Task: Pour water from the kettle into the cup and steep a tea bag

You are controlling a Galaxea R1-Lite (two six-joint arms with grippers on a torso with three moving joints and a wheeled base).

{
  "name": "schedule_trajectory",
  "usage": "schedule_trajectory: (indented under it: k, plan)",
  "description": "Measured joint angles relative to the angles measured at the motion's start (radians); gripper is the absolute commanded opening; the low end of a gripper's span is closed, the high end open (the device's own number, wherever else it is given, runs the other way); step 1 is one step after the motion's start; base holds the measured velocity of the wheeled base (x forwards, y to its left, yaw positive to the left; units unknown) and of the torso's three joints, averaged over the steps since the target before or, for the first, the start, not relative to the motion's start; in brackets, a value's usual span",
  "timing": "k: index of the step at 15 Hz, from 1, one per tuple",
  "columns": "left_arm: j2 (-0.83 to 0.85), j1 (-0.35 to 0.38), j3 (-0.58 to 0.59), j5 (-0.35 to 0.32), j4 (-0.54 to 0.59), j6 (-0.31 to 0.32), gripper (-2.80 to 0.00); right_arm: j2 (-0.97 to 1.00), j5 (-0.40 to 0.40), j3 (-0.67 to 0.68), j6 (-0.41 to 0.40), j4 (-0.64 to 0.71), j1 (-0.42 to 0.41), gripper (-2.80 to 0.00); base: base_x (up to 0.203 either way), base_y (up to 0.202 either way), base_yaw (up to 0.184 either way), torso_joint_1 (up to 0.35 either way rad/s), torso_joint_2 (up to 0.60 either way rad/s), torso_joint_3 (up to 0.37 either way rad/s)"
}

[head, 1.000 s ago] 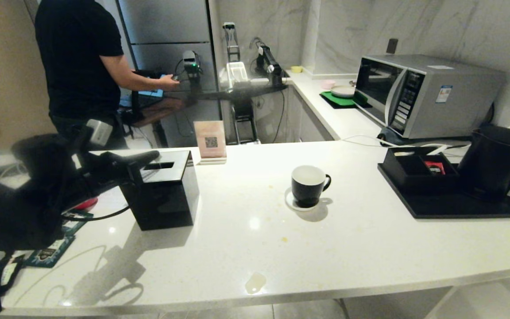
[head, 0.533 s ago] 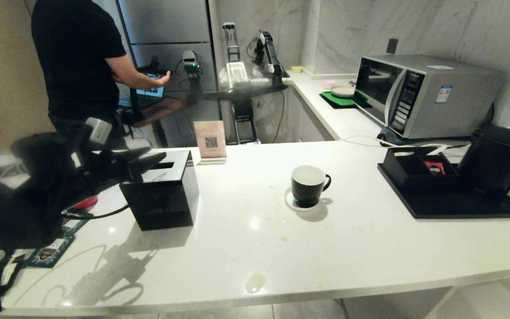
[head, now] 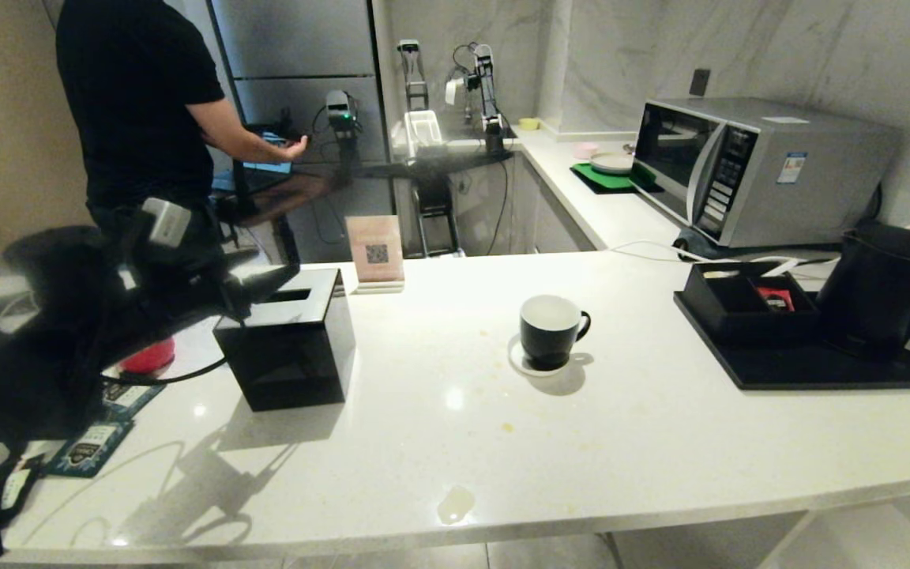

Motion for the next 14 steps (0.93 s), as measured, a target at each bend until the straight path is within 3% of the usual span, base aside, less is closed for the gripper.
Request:
schedule_trajectory:
  k: [8, 9, 14]
  plan:
    - [-0.068, -0.001, 0.02, 0.001, 0.0, 0.019, 0.0, 0.0, 0.0, 0.0, 0.0, 0.0, 0.0, -2.8, 0.0, 0.0, 0.0, 0.0, 0.0, 0.0]
    - [-0.076, -0.002, 0.024, 0.001, 0.0, 0.02, -2.8, 0.0, 0.0, 0.0, 0.0, 0.0, 0.0, -2.8, 0.0, 0.0, 0.0, 0.0, 0.0, 0.0]
    - [-0.12, -0.003, 0.03, 0.002, 0.001, 0.059, -2.8, 0.0, 0.0, 0.0, 0.0, 0.0, 0.0, -2.8, 0.0, 0.0, 0.0, 0.0, 0.0, 0.0]
